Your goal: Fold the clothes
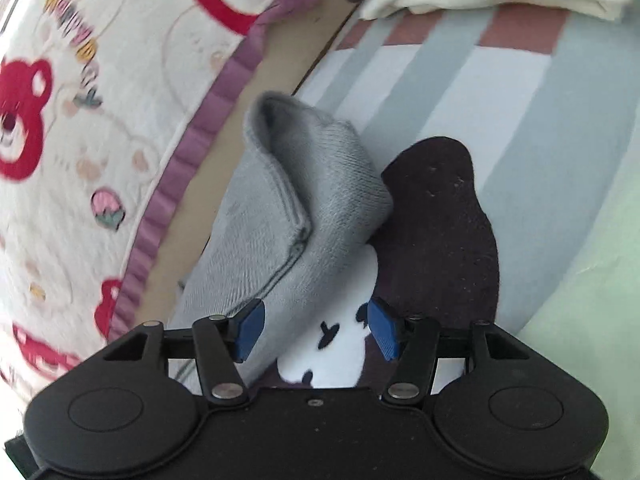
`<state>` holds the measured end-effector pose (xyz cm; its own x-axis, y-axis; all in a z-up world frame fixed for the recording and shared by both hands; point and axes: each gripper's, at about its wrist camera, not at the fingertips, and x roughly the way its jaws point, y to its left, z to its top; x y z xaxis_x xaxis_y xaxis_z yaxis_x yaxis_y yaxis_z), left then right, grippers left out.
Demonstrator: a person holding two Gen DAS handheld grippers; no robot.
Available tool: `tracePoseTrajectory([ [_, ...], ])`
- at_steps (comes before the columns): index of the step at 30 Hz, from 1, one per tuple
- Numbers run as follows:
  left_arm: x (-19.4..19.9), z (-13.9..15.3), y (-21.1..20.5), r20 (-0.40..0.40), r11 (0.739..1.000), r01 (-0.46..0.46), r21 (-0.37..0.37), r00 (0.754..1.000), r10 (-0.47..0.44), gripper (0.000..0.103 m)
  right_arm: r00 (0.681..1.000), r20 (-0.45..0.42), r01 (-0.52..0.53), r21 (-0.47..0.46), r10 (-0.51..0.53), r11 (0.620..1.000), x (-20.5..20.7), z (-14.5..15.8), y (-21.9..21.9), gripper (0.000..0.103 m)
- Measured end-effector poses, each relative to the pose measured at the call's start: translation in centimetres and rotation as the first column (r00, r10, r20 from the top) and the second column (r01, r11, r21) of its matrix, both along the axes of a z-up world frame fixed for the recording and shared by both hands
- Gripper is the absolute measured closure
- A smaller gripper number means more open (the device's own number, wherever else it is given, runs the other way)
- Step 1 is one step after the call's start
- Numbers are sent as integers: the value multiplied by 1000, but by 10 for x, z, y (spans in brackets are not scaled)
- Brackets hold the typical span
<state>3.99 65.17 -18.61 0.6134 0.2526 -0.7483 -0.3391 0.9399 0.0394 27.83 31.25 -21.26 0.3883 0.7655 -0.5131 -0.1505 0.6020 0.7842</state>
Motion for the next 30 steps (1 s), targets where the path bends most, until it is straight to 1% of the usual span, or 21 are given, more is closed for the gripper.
tracePoseTrajectory([
  [1,-2,-8,1,-27,1000,-7,-4,1000,7,61,1000,-7,18,12,-18,1000,-2,-3,2,39],
  [3,-8,-14,3,-60,1000,-2,-27,998,1,63,999,-9,49,33,-48,998,-2,-7,3,38],
  [6,-11,-11,7,-112,993,-40,-112,993,27,63,998,-11,69,63,-69,996,3,-12,5,36],
  [9,-11,-16,4,-138,979,-71,-191,989,45,63,996,-15,86,94,-85,992,9,-16,11,35],
  [10,-11,-14,0,-124,980,-55,-194,992,32,63,997,-13,82,104,-81,991,10,-17,14,33],
  [12,-9,5,-16,-28,989,47,-137,998,-52,63,998,-11,60,122,-59,991,16,-19,17,32],
  [13,-9,16,-24,28,990,96,-102,995,-94,63,999,-4,52,116,-52,992,20,-19,21,32],
  [15,-7,34,-34,161,987,148,-54,977,-138,61,999,17,43,94,-45,995,28,-17,30,30],
  [16,-5,42,-37,227,986,166,-34,962,-154,58,999,27,39,87,-42,995,32,-16,34,30],
  [17,-1,46,-38,267,987,157,-34,953,-142,52,999,36,33,81,-36,996,35,-14,39,30],
  [18,7,45,-35,278,991,120,-59,955,-99,51,998,50,20,89,-25,996,36,-13,43,35],
  [19,17,41,-30,267,992,82,-96,962,-54,51,996,88,17,97,-26,995,35,-9,46,57],
  [20,28,32,-24,230,989,42,-145,973,-7,55,989,147,12,83,-24,997,33,-3,49,70],
  [21,36,22,-18,198,983,10,-181,980,27,55,977,211,-1,55,-11,998,30,5,51,72],
  [23,46,1,-9,149,973,-35,-227,986,70,57,957,290,-10,12,6,1000,24,17,53,72],
  [24,50,-10,-5,124,967,-58,-249,988,91,56,950,313,-9,-7,11,1000,22,21,53,70],
  [25,51,-16,-2,116,962,-69,-265,988,103,56,961,277,5,-16,-1,1000,24,18,54,65],
  [26,49,-17,-1,127,959,-68,-274,986,106,56,970,243,18,-23,-12,1000,26,14,54,64],
  [27,47,-16,-1,128,960,-62,-274,987,100,56,976,218,28,-24,-22,999,28,8,54,60],
  [28,47,-15,-2,123,962,-53,-269,988,89,56,981,192,35,-23,-30,999,30,2,54,50],
  [30,47,-13,-1,120,961,-48,-274,989,83,56,990,136,36,1,-36,999,32,-10,58,40],
])
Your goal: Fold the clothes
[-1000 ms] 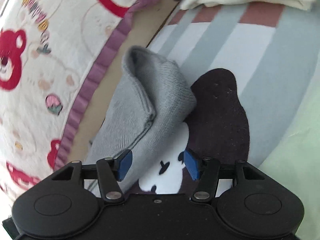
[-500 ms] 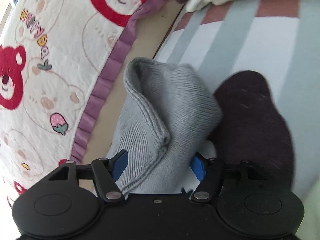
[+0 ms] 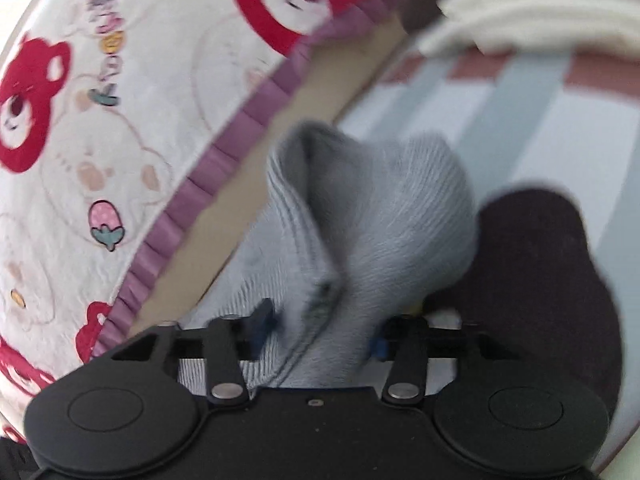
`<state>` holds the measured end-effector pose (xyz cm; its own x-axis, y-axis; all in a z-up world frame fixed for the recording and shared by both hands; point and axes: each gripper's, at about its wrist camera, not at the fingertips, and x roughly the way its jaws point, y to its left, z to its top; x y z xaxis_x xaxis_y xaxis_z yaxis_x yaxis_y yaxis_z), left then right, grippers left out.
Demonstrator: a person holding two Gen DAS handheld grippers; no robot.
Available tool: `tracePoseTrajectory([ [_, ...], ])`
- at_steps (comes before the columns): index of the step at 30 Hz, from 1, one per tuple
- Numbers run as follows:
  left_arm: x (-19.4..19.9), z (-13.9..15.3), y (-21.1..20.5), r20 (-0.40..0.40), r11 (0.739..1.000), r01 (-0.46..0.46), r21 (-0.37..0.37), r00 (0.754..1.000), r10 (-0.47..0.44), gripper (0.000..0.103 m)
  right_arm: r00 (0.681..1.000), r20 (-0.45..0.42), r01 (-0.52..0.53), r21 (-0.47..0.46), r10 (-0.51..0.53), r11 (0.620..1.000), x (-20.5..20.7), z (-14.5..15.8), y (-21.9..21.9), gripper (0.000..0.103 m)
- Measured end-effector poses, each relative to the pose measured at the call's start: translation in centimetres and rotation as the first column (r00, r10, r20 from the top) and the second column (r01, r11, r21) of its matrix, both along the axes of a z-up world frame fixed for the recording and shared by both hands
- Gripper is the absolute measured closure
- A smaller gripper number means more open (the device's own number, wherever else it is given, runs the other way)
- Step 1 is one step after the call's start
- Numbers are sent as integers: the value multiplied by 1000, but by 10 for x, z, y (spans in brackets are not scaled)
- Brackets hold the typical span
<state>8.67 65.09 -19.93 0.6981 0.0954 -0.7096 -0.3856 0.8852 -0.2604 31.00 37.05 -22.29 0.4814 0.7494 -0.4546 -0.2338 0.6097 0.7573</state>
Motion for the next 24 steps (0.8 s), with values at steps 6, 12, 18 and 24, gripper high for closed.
tracePoseTrajectory([
  [6,2,1,0,9,1000,-1,9,1000,1,56,983,135,-111,-112,126,987,-7,6,54,49],
  [12,3,5,-17,-4,997,12,77,1000,-12,60,866,408,-182,-281,289,942,-49,73,52,76],
  [18,-22,16,-15,4,955,120,-271,992,-124,69,904,351,-167,-239,245,957,-120,128,-6,77],
  [24,-58,40,-88,-80,937,262,-232,955,-287,71,916,307,-148,-336,257,930,-172,145,-82,77],
])
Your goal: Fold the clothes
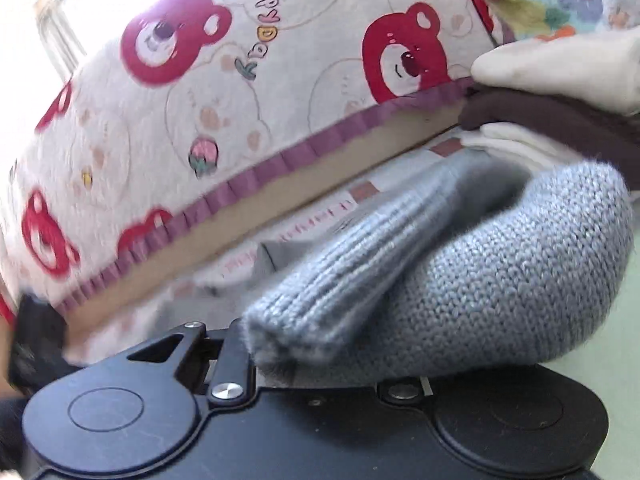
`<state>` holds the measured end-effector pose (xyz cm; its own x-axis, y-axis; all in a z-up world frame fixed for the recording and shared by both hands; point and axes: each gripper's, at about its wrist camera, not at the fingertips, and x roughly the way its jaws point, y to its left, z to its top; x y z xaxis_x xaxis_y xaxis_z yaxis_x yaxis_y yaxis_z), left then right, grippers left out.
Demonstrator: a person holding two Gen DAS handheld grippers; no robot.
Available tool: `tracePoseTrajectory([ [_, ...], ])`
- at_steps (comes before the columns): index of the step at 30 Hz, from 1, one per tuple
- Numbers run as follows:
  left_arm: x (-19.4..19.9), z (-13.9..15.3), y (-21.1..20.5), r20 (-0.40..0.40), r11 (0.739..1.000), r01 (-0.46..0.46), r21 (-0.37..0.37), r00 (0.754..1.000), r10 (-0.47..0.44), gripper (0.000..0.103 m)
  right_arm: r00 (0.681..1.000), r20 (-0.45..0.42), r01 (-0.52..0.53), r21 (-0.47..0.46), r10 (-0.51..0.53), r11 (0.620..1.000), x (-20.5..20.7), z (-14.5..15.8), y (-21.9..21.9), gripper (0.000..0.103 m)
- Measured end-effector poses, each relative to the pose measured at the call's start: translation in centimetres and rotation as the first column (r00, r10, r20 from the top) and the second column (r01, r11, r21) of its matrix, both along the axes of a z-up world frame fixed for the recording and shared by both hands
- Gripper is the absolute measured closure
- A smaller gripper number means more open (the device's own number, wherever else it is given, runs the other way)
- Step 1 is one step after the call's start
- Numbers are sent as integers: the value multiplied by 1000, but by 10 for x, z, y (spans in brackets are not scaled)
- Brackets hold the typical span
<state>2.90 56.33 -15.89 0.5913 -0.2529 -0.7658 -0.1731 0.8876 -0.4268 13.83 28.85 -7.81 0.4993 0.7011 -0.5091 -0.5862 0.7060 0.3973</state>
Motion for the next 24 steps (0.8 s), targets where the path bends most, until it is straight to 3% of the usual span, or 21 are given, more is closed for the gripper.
tracePoseTrajectory([
  [3,0,11,-40,46,979,53,199,997,-64,69,1000,-3,30,-53,-30,998,-6,-21,-21,77],
  [6,0,24,-57,163,965,-4,261,986,-40,69,998,-25,64,-60,-66,996,-2,-38,-22,76],
  [8,6,26,-57,206,972,-42,232,979,-7,67,997,-10,75,-66,-76,995,-2,-38,-18,75],
  [11,25,-7,-55,96,991,-81,106,993,71,67,997,4,76,-78,-76,994,-2,-33,-13,74],
  [13,21,-18,-54,124,988,-147,42,982,140,67,996,-4,89,-78,-89,993,-2,-31,-14,72],
  [17,24,-5,-64,87,987,-101,128,992,90,67,993,-26,110,-62,-111,992,0,-33,-14,72],
  [22,2,20,-46,11,997,-75,15,997,75,67,995,97,17,-117,-6,993,-4,-7,12,73],
  [24,-25,45,-25,41,992,-36,124,999,31,67,979,182,-53,-230,96,972,-3,9,34,72],
])
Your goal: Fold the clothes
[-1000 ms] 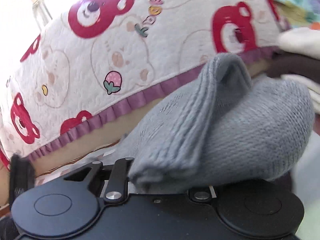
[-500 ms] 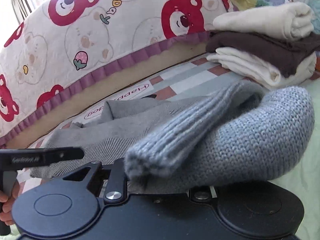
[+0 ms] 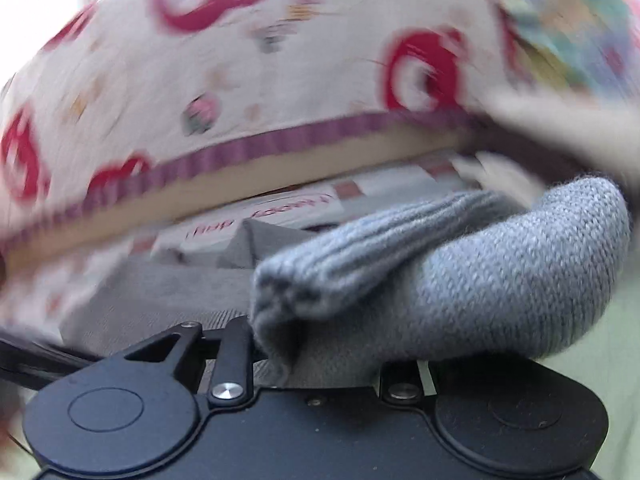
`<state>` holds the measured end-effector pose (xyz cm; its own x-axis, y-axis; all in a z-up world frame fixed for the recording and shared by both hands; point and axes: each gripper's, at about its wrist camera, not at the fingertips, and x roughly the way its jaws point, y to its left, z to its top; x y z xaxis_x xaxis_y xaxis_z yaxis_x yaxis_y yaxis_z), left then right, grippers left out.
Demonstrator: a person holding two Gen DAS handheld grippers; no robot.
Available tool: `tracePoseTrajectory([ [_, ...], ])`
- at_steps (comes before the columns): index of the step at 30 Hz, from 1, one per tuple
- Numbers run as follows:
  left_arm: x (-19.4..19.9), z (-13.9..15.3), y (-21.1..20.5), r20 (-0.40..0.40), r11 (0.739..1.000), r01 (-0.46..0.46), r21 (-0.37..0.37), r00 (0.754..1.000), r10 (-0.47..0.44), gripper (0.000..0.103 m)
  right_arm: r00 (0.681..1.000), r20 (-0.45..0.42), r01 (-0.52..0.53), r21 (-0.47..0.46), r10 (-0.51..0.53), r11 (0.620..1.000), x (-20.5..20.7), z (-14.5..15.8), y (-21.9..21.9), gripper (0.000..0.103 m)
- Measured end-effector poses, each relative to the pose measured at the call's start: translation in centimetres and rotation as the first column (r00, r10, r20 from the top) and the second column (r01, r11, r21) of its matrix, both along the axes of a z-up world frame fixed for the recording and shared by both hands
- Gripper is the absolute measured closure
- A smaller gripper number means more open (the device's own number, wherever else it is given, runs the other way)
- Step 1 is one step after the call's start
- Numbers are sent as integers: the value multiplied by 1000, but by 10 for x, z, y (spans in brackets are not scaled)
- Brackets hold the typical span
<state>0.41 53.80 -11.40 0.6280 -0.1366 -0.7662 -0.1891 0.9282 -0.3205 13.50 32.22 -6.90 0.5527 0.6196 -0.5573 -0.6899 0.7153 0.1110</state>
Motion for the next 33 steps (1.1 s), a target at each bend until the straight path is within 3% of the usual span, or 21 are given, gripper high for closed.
tracePoseTrajectory([
  [1,-15,12,13,21,998,-13,63,1000,12,67,998,41,-35,-51,37,998,-1,6,11,73],
  [3,-46,24,55,73,990,-128,63,990,123,67,989,107,-89,-119,102,989,-6,16,37,73],
  [5,-71,22,97,105,967,-251,-33,962,253,68,969,168,-147,-184,179,972,-16,24,63,73],
  [7,-85,7,129,90,937,-318,-144,939,333,69,951,187,-202,-226,246,953,-27,27,94,74],
  [10,-83,-23,153,26,925,-329,-191,940,340,71,919,219,-247,-326,327,913,-44,14,146,74],
  [12,-69,-37,151,-8,946,-301,-120,953,302,74,887,256,-259,-411,383,874,-58,-10,179,74],
  [16,-56,-40,146,23,948,-305,-91,951,308,74,921,168,-258,-416,353,872,-56,-46,196,73],
  [20,-59,-39,159,31,929,-338,-148,938,346,71,858,304,-252,-454,415,854,-74,-60,180,70],
  [22,-64,-40,164,35,920,-351,-176,931,363,71,825,350,-259,-462,443,848,-77,-63,171,63],
  [26,-60,-40,165,35,920,-353,-171,931,364,71,725,418,-274,-554,547,786,-87,-66,171,52],
  [28,-59,-40,163,38,926,-345,-156,934,354,71,695,427,-284,-577,579,766,-88,-65,180,46],
  [30,-59,-40,164,41,924,-348,-157,933,358,71,687,409,-309,-584,601,751,-84,-62,192,44],
  [31,-60,-39,165,41,922,-353,-158,931,363,71,694,398,-318,-579,601,751,-81,-59,196,54],
  [32,-61,-38,165,42,921,-357,-158,929,367,71,707,383,-327,-567,594,755,-78,-55,200,64],
  [33,-62,-36,166,47,921,-359,-149,928,369,70,754,351,-340,-514,555,787,-70,-46,199,71],
])
